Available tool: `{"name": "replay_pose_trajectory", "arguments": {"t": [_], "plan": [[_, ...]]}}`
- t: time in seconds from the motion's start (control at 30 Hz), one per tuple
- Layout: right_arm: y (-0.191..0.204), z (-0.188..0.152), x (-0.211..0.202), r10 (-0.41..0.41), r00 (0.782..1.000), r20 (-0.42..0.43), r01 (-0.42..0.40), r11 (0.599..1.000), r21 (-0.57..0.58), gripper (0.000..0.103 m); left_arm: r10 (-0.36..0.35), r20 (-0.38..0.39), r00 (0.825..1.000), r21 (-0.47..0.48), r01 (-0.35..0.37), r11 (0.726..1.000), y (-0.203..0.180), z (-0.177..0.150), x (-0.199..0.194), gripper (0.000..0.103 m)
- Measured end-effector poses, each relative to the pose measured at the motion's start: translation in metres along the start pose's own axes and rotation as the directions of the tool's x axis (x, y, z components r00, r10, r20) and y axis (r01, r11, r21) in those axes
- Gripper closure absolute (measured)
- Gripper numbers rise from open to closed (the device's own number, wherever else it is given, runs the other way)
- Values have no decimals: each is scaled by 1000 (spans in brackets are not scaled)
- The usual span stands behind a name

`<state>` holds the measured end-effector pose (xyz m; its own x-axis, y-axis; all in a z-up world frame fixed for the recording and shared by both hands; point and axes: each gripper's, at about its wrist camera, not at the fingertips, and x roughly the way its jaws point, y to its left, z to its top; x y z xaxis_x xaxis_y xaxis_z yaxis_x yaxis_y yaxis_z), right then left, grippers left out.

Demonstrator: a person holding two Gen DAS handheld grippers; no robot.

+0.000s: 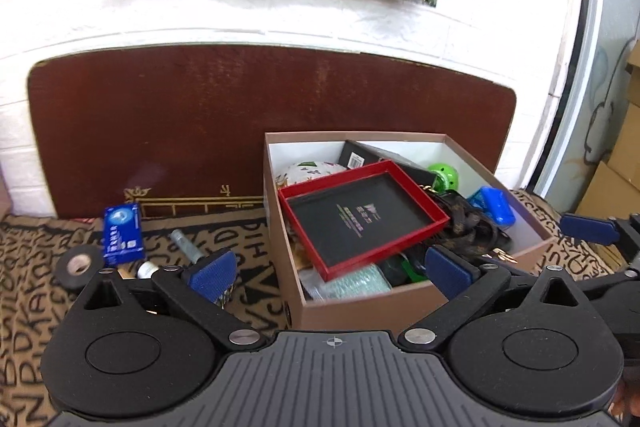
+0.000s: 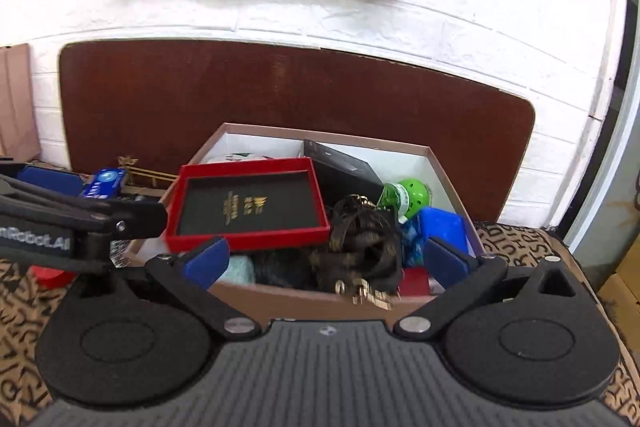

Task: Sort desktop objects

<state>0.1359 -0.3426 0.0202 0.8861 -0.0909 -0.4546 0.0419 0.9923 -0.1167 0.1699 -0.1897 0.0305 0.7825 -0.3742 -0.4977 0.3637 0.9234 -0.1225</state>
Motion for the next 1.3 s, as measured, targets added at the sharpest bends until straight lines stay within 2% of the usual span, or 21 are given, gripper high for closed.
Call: {"name": "replay_pose_trajectory", "arguments": {"t": [0.07,0.23,0.4,0.5,0.87,1.3], "plan": [[-1,-5,-17,13,1000,8,-13,1000,0,0,8,0,1000,4,-8,1000,-7,-6,-13,0],[-5,-20,-57,1,1000,9,-1,1000,-5,0,80,-10,997,68,-79,995,-27,-19,-40,0],[-10,-35,-88,-16,1000,11,16,1000,-5,0,64,18,998,50,-65,997,-40,-37,-63,0],[-14,-43,-99,-28,1000,14,28,1000,14,0,54,6,999,46,-55,997,-46,-42,-69,0],[-28,-63,-119,-58,998,3,57,996,74,0,56,-17,998,52,-55,997,-61,-53,-82,0],[-27,-63,-115,-61,998,-5,61,995,84,0,73,-14,997,34,-73,997,-56,-55,-86,0]]}}
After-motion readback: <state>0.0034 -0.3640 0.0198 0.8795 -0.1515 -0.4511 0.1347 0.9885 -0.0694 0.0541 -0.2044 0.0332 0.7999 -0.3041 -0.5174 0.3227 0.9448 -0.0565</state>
